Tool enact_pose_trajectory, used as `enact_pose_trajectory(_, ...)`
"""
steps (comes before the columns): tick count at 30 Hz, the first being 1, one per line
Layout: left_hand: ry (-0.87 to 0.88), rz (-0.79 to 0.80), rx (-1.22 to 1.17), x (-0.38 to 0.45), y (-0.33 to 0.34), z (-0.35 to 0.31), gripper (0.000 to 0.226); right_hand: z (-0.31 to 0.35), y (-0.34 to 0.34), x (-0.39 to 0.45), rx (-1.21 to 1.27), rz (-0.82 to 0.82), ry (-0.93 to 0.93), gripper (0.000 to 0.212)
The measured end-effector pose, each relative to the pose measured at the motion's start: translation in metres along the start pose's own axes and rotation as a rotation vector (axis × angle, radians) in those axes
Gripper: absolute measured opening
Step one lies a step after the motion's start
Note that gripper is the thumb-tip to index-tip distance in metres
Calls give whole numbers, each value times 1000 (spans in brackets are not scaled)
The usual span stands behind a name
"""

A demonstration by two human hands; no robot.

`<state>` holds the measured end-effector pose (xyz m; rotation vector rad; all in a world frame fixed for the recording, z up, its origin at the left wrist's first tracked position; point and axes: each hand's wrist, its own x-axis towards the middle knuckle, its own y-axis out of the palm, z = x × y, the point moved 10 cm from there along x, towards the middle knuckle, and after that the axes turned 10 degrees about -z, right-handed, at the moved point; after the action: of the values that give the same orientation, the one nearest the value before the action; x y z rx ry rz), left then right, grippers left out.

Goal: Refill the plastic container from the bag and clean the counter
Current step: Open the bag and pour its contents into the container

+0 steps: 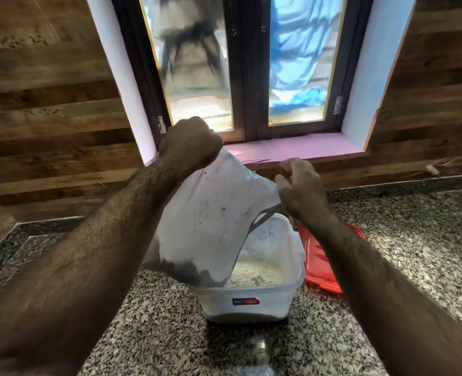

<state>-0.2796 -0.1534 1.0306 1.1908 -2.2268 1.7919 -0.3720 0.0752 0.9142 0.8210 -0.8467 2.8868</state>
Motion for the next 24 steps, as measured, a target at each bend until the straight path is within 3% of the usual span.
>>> enact_pose_trajectory(4, 16, -17, 2, -2, 6, -6, 34, 37, 28, -19, 139, 233, -193, 45)
enact_pose_trajectory(7, 34, -42, 0, -4, 9, -11, 29, 44, 44, -30, 196, 311, -184, 48)
enact_pose_trajectory(15, 75, -50, 5, -9, 20, -16, 34, 30, 67, -17, 209, 223, 22, 20)
enact_pose_trajectory(21, 85, -6, -54, -25, 29, 7, 70, 24, 69, -17, 276, 118, 83, 26)
enact_pose_trajectory(24, 31, -49, -108, -37, 25, 49, 72, 21, 67, -18, 293, 81, 87, 27)
